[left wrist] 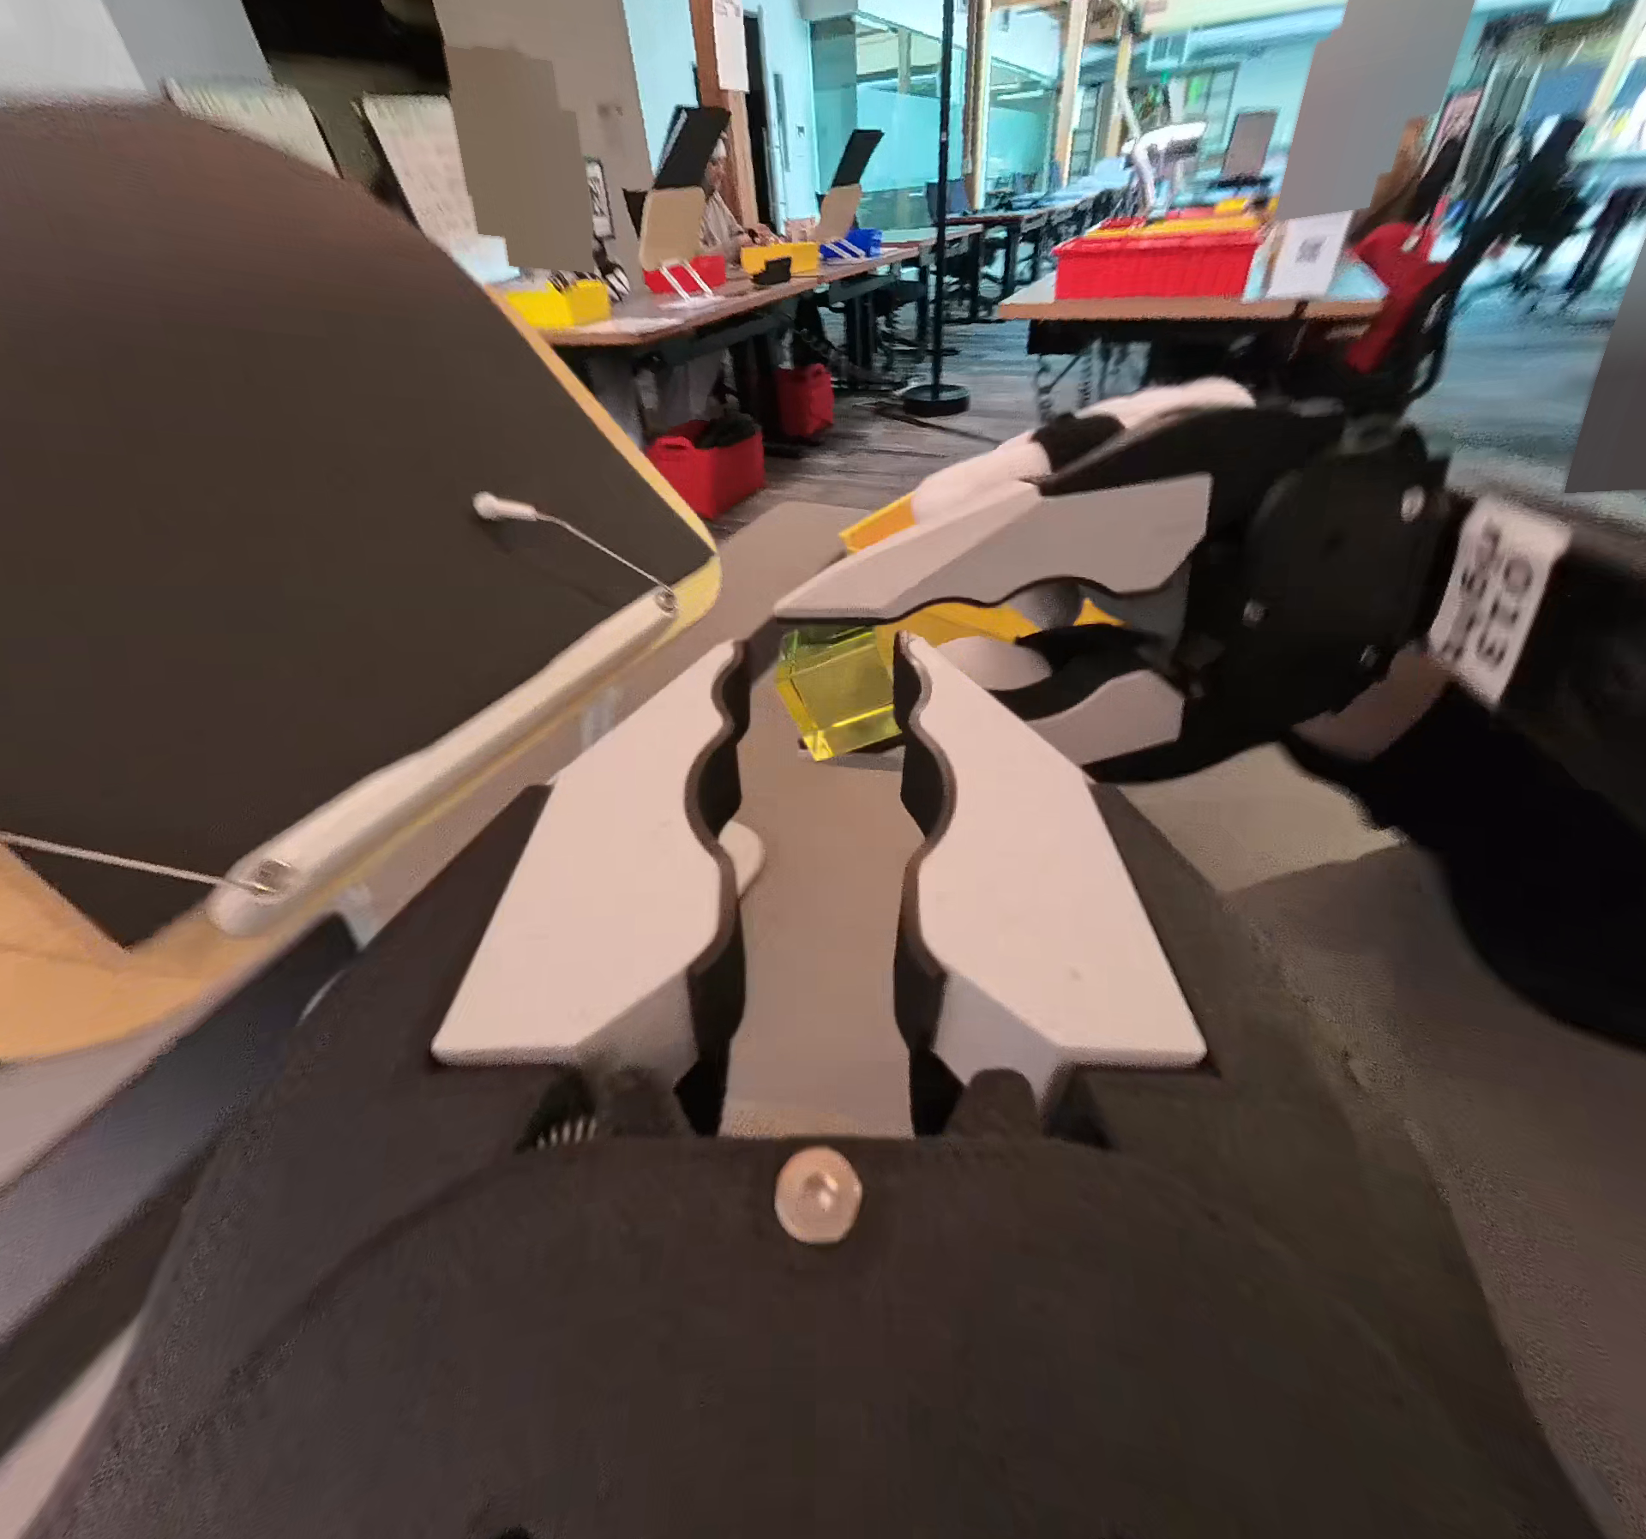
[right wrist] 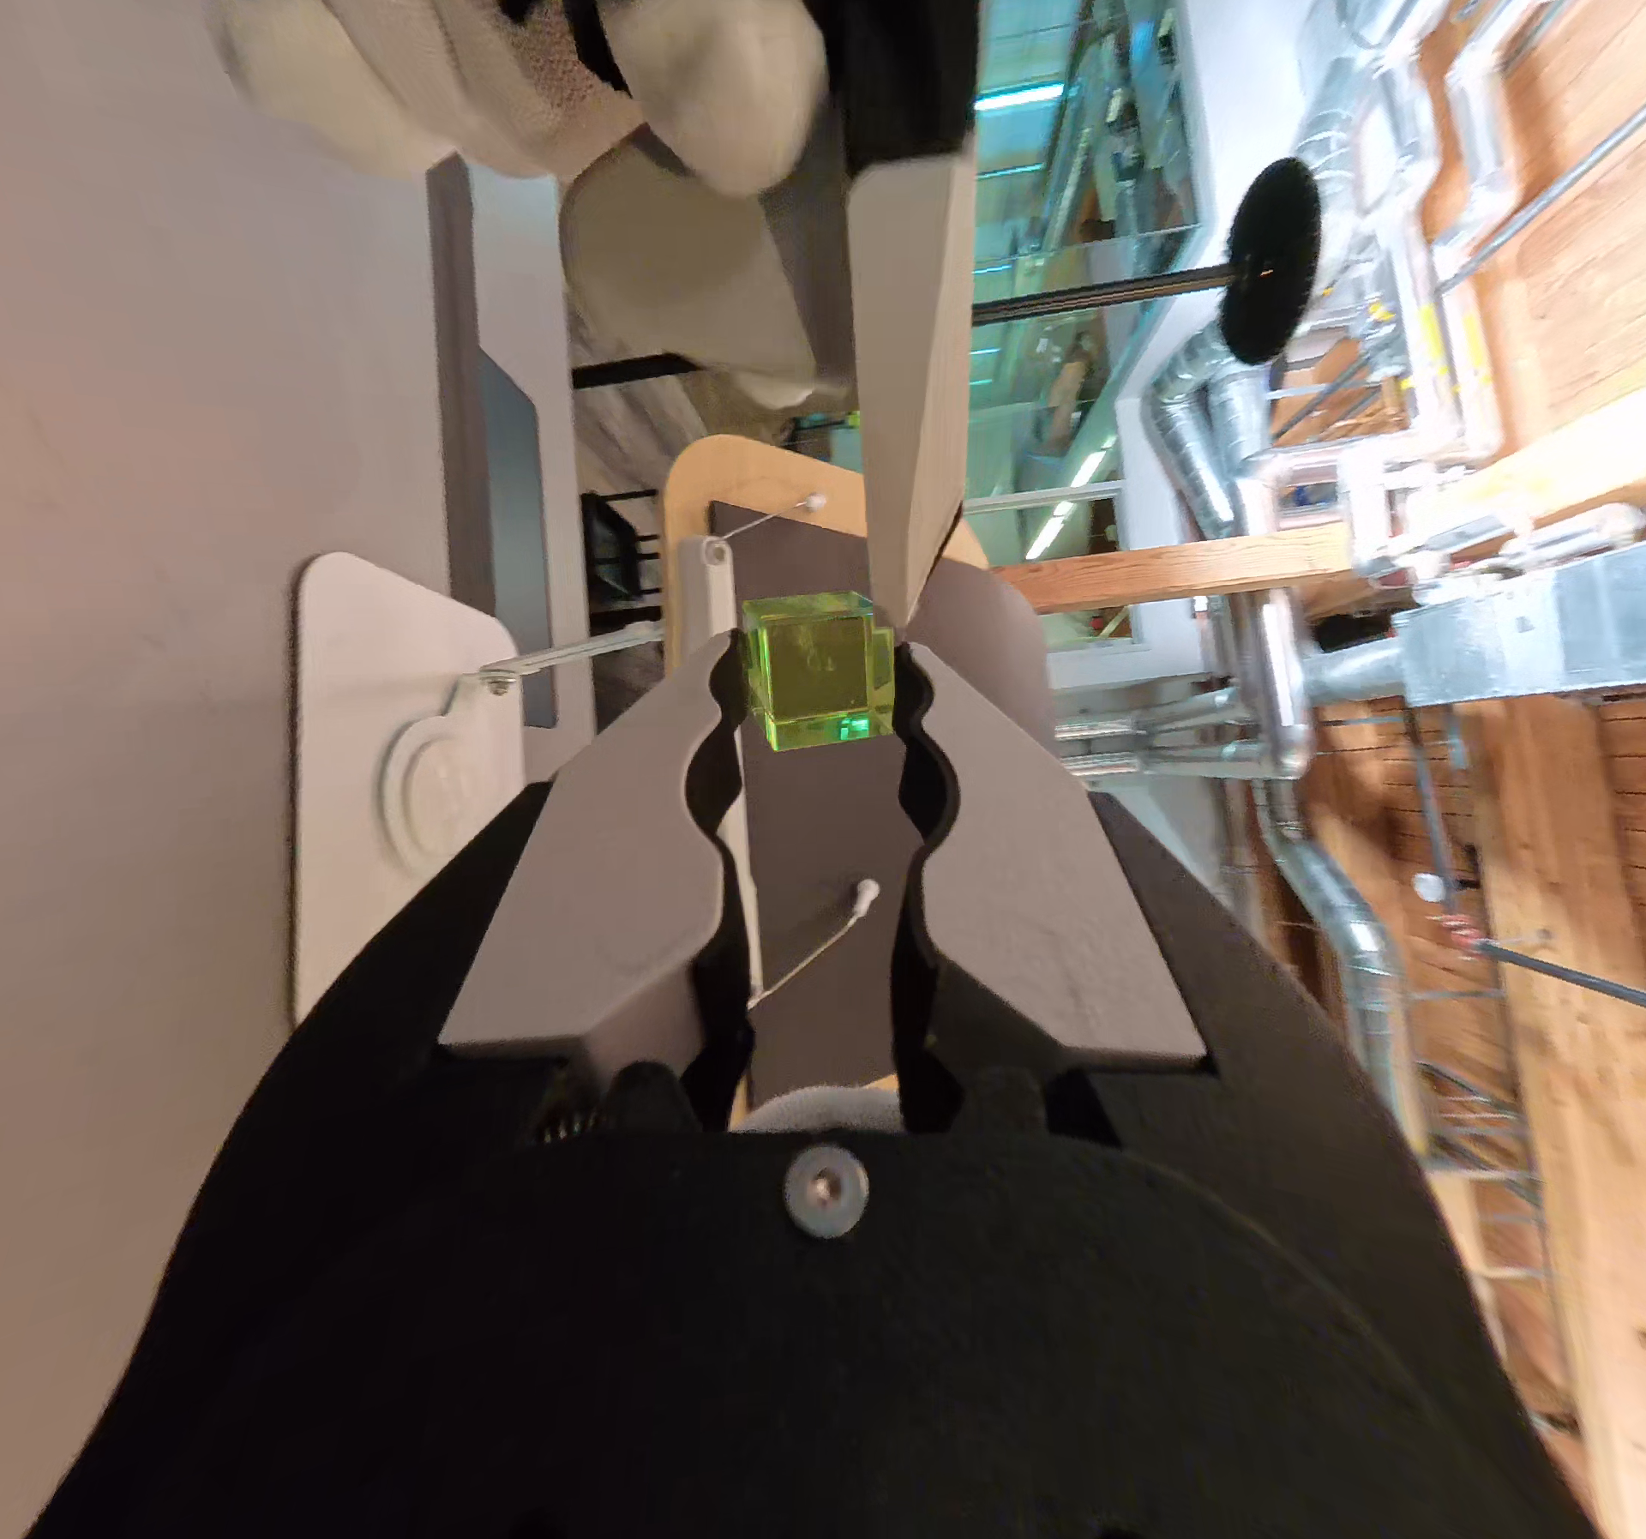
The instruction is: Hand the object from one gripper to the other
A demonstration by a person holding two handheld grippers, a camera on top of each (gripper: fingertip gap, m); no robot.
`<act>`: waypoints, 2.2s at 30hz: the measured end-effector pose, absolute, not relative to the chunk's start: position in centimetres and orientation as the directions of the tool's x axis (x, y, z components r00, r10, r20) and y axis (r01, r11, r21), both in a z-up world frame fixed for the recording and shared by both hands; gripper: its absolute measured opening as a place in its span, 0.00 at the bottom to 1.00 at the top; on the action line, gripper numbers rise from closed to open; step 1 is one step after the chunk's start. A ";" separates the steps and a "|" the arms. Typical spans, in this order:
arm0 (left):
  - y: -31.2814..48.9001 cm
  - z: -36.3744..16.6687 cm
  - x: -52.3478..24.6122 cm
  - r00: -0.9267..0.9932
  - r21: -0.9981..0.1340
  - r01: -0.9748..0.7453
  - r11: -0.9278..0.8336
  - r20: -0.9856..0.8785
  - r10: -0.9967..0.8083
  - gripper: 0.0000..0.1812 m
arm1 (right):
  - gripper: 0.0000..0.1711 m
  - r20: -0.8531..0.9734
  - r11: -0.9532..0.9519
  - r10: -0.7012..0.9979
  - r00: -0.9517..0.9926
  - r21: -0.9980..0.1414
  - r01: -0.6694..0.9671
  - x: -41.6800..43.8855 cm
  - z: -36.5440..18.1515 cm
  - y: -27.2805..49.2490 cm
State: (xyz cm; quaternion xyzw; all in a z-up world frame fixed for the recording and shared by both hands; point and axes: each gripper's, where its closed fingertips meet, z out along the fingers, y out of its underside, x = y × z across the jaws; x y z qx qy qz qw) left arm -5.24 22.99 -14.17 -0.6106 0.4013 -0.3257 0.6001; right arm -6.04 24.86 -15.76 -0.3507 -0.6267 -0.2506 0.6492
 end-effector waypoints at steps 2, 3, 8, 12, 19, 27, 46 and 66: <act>22.8 -14.2 -5.3 0.486 -0.964 -0.192 0.186 -0.258 -0.835 0.18 | 0.17 0.961 0.620 0.253 0.115 -0.252 0.743 -5.6 -16.3 24.9; 22.7 -14.5 -5.1 0.483 -0.936 -0.248 0.249 -0.343 -0.806 0.19 | 0.17 0.929 0.607 0.344 0.134 -0.329 0.723 -5.3 -16.6 24.9; 21.5 -16.9 -3.0 0.348 -0.693 -0.506 0.514 -0.709 -0.613 0.22 | 0.18 0.708 0.473 0.691 0.145 -0.596 0.649 -3.2 -18.5 24.5; 21.5 -18.9 -1.4 0.258 -0.515 -0.610 0.602 -0.848 -0.463 0.25 | 0.17 0.503 0.347 0.860 0.082 -0.695 0.629 -1.6 -20.8 23.4; 19.6 -22.3 2.1 0.104 -0.370 -0.625 0.688 -0.912 -0.396 0.25 | 0.17 0.196 0.192 0.978 -0.075 -0.692 0.696 1.2 -25.2 20.3; 18.1 -25.1 4.0 0.013 -0.338 -0.613 0.714 -0.908 -0.418 0.20 | 0.17 0.058 0.145 0.988 -0.141 -0.648 0.748 2.8 -27.6 18.8; 17.3 -26.2 4.4 -0.003 -0.416 -0.592 0.691 -0.856 -0.517 0.17 | 0.18 0.023 0.178 0.972 -0.235 -0.726 0.665 1.1 -26.6 16.7; 20.9 -18.9 -0.6 0.183 -0.989 0.109 -0.100 0.119 -0.976 0.16 | 0.43 0.694 0.561 0.719 0.040 -0.614 0.555 -0.9 -17.8 21.7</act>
